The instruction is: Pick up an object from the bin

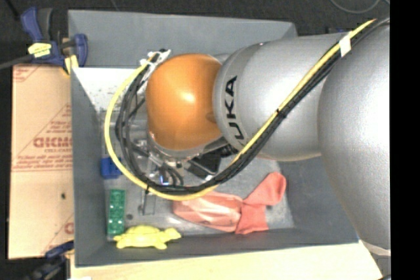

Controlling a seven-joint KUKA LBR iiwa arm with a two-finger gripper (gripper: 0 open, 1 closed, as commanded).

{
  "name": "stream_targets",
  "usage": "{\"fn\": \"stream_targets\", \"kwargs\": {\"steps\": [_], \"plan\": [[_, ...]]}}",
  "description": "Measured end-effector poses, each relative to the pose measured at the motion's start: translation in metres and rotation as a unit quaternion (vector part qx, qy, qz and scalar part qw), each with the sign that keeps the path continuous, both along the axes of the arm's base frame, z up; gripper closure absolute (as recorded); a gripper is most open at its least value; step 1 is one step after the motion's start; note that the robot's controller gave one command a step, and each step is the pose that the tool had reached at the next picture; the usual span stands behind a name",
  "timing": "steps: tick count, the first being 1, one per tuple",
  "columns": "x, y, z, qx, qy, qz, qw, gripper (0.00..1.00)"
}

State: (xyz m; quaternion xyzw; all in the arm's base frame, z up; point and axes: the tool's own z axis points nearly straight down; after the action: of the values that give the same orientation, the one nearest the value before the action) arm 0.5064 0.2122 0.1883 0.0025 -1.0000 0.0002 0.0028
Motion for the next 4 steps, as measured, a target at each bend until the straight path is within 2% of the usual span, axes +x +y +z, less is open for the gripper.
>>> {"fn": "stream_targets", "kwargs": {"steps": [1,2,3,4], "plan": [[0.002,-0.001,0.005,0.001,-0.0037,-0.002,1.0,0.0],[-0.001,-0.026,-0.033,0.002,-0.0049,-0.035,0.9994,0.0],[-0.013,-0.051,-0.048,-0.001,0.0013,-0.032,0.9995,0.0],[-0.008,-0.052,-0.022,0.001,-0.004,-0.058,0.9983,0.0]]}}
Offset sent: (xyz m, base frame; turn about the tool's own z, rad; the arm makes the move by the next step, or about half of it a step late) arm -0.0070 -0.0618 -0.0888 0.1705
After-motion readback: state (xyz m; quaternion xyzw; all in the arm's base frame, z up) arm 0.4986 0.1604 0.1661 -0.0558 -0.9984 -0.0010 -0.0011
